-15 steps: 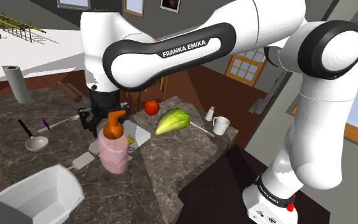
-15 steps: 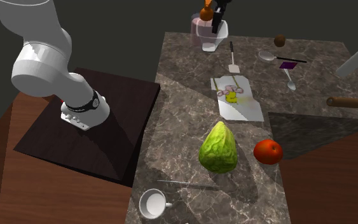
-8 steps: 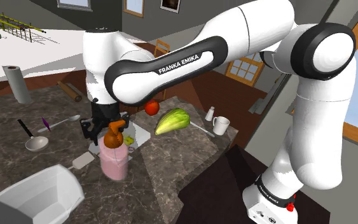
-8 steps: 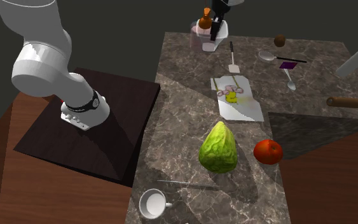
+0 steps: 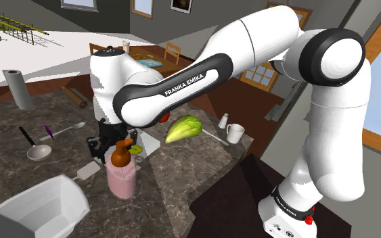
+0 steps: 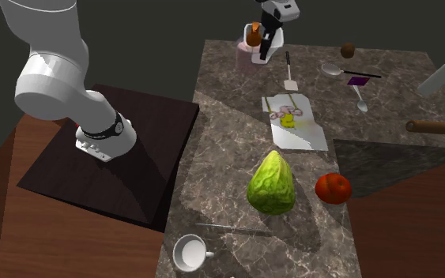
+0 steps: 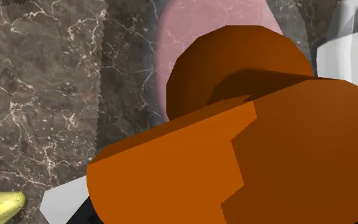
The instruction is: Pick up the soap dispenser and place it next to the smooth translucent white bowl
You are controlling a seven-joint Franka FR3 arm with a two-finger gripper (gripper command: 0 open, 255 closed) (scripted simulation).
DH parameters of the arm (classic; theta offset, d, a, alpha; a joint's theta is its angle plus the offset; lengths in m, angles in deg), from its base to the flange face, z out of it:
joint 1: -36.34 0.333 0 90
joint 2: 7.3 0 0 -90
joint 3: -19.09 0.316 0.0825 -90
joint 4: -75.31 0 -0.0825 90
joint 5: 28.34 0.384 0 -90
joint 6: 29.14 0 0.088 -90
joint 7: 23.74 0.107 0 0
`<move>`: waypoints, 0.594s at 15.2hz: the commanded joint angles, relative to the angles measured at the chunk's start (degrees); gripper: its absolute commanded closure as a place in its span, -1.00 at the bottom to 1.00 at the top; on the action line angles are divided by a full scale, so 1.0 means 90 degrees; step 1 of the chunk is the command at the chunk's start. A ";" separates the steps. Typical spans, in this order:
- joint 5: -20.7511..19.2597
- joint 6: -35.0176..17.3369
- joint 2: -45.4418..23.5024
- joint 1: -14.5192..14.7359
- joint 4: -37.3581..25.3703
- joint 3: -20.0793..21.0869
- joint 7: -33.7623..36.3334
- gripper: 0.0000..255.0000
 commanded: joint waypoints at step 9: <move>-0.0247 -0.0653 -0.0484 0.0100 0.0193 -0.0148 0.0150 1.00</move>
